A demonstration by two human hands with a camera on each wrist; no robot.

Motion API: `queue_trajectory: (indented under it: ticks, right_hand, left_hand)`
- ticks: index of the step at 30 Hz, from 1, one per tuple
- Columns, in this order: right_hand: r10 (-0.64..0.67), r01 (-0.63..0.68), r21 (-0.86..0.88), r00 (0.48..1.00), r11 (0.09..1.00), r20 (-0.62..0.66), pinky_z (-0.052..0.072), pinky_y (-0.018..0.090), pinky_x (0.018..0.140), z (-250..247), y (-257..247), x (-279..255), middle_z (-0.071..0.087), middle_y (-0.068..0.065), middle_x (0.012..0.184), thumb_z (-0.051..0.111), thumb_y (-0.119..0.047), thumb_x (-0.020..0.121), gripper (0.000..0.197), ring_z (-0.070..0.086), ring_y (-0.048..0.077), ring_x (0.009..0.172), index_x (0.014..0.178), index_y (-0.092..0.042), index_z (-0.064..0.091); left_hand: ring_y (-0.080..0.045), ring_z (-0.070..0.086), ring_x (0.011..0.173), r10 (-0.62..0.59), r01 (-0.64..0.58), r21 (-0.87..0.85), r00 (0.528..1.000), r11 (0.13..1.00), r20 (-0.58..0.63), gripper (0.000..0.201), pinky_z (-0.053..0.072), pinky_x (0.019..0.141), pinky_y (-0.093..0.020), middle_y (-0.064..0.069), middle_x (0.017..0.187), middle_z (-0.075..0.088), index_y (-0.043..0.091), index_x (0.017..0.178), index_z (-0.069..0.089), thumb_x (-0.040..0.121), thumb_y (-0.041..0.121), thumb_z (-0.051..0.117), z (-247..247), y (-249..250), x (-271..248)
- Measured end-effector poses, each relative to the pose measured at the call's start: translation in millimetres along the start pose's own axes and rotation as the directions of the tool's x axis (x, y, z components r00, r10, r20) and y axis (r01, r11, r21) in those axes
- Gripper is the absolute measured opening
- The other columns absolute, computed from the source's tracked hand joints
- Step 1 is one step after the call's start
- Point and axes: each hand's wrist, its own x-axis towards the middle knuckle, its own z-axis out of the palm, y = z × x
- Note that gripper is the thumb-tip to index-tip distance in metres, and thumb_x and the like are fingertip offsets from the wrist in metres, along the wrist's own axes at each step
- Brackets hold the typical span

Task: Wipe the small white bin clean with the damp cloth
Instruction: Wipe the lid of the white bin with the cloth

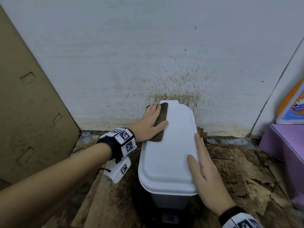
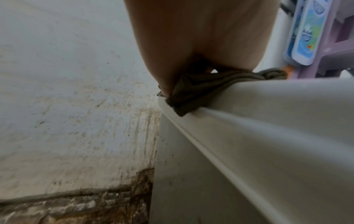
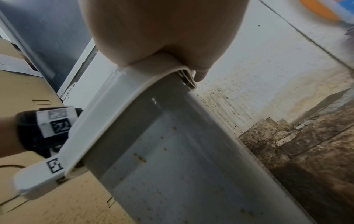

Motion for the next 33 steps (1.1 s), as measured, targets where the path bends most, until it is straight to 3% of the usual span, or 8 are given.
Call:
queue_trajectory:
  ticks: [5,10,16,23,28,33]
  right_hand:
    - [-0.013,0.013,-0.007,1.0,1.0,-0.016,0.008,0.025,0.121,2,1,1,-0.004,-0.043,0.156,0.031,-0.07,0.093,0.07,-0.003,-0.017,0.145,0.152,-0.055,-0.003]
    - [-0.021,0.021,-0.009,1.0,1.0,-0.005,0.009,0.026,0.121,0,2,-1,-0.004,-0.042,0.157,0.032,-0.069,0.093,0.071,-0.003,-0.016,0.145,0.152,-0.054,-0.004]
    - [-0.02,0.019,-0.024,1.0,1.0,-0.019,0.013,0.037,0.125,1,4,-3,-0.002,-0.037,0.159,0.033,-0.064,0.098,0.067,0.001,-0.011,0.148,0.154,-0.052,-0.002]
    - [-0.041,0.039,-0.06,0.998,0.997,-0.038,0.013,0.04,0.126,0,6,-5,-0.001,-0.032,0.162,0.031,-0.067,0.093,0.075,0.001,-0.01,0.148,0.157,-0.044,-0.001]
    - [-0.044,0.042,-0.062,0.999,0.997,-0.029,0.011,0.039,0.126,0,7,-5,-0.002,-0.03,0.162,0.033,-0.061,0.096,0.072,0.0,-0.01,0.149,0.157,-0.043,-0.002]
    - [-0.046,0.045,-0.066,0.999,0.997,-0.018,0.008,0.035,0.126,0,5,-5,-0.004,-0.031,0.162,0.035,-0.054,0.102,0.067,-0.003,-0.011,0.148,0.157,-0.042,-0.003]
  left_hand:
    - [-0.013,-0.017,0.154,0.008,-0.008,-0.013,1.0,1.0,-0.018,0.082,-0.003,0.119,-0.026,0.003,0.168,-0.02,0.014,0.161,-0.009,0.105,0.05,0.039,-4,-6,10]
    - [-0.012,-0.02,0.153,0.019,-0.019,-0.018,1.0,1.0,-0.007,0.086,-0.003,0.122,-0.03,0.002,0.167,-0.023,0.012,0.16,-0.013,0.104,0.052,0.039,1,-3,-3]
    - [-0.005,-0.02,0.152,0.044,-0.045,-0.116,0.999,0.992,-0.013,0.092,0.001,0.125,-0.03,0.01,0.167,-0.023,0.018,0.161,-0.013,0.1,0.057,0.045,20,5,-53]
    - [0.006,-0.028,0.146,0.067,-0.074,-0.15,0.996,0.986,-0.057,0.093,-0.003,0.121,-0.022,0.021,0.163,-0.026,0.023,0.161,-0.012,0.097,0.06,0.046,53,19,-116]
    - [0.01,-0.024,0.146,0.059,-0.069,-0.22,0.997,0.973,-0.053,0.084,-0.003,0.118,-0.015,0.024,0.163,-0.022,0.025,0.161,-0.006,0.101,0.053,0.045,55,20,-124]
    - [0.01,-0.027,0.145,0.063,-0.061,-0.205,0.998,0.977,0.004,0.075,-0.007,0.117,-0.014,0.025,0.161,-0.025,0.027,0.16,-0.011,0.106,0.048,0.036,49,15,-113]
